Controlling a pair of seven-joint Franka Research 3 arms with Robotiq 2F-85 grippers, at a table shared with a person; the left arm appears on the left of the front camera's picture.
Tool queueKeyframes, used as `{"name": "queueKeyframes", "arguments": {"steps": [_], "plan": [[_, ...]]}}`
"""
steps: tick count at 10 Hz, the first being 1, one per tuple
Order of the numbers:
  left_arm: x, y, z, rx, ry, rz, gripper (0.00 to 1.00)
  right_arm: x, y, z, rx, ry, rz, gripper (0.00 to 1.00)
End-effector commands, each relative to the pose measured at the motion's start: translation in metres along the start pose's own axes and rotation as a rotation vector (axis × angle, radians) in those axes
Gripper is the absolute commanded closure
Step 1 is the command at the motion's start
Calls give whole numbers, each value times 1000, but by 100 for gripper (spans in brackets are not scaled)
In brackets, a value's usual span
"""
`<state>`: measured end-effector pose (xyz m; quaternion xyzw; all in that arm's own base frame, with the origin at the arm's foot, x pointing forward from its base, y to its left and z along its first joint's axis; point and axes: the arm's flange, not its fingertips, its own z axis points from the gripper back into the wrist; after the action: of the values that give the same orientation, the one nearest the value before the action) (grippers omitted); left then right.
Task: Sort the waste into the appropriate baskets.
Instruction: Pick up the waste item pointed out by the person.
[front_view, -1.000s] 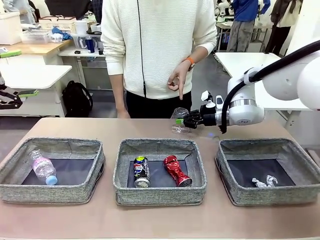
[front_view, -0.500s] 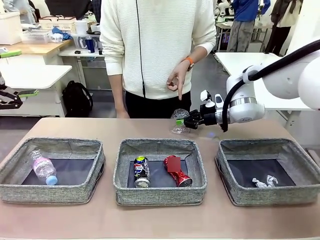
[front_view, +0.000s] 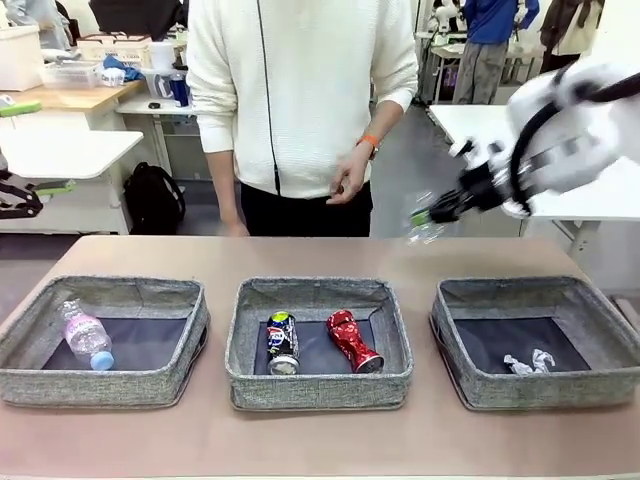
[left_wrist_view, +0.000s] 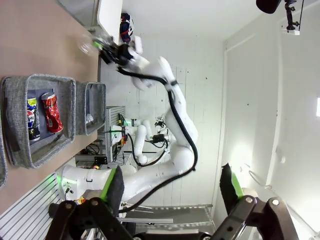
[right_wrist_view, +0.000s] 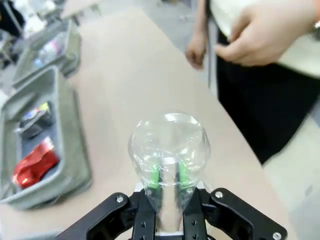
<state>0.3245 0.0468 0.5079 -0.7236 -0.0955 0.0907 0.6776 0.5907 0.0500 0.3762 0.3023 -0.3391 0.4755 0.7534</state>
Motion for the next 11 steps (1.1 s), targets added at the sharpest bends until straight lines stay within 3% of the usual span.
{"name": "queueKeyframes", "arguments": {"steps": [1,2,3,4,5,7,8,9,11], "plan": [[0,-3,-1,-10,-5,5,0,29,72,61,-2,186,-50,85],[0,-3,-1,-10,-5,5,0,38,103,73,-85,247,46,85],[0,-3,-1,-10,-5,5,0,43,126,75,-4,205,213,85],[0,-3,-1,-10,-5,5,0,42,127,68,34,171,273,85],[0,-3,-1,-10,-5,5,0,39,101,89,-57,215,84,85],[0,-3,-1,-10,-5,5,0,39,101,89,-57,215,84,85],[0,-3,-1,-10,-5,5,0,44,123,86,-30,220,153,85],[0,-3,-1,-10,-5,5,0,54,130,83,-47,378,-32,85],[0,-3,-1,-10,-5,5,0,134,174,98,-114,522,-67,85]]}}
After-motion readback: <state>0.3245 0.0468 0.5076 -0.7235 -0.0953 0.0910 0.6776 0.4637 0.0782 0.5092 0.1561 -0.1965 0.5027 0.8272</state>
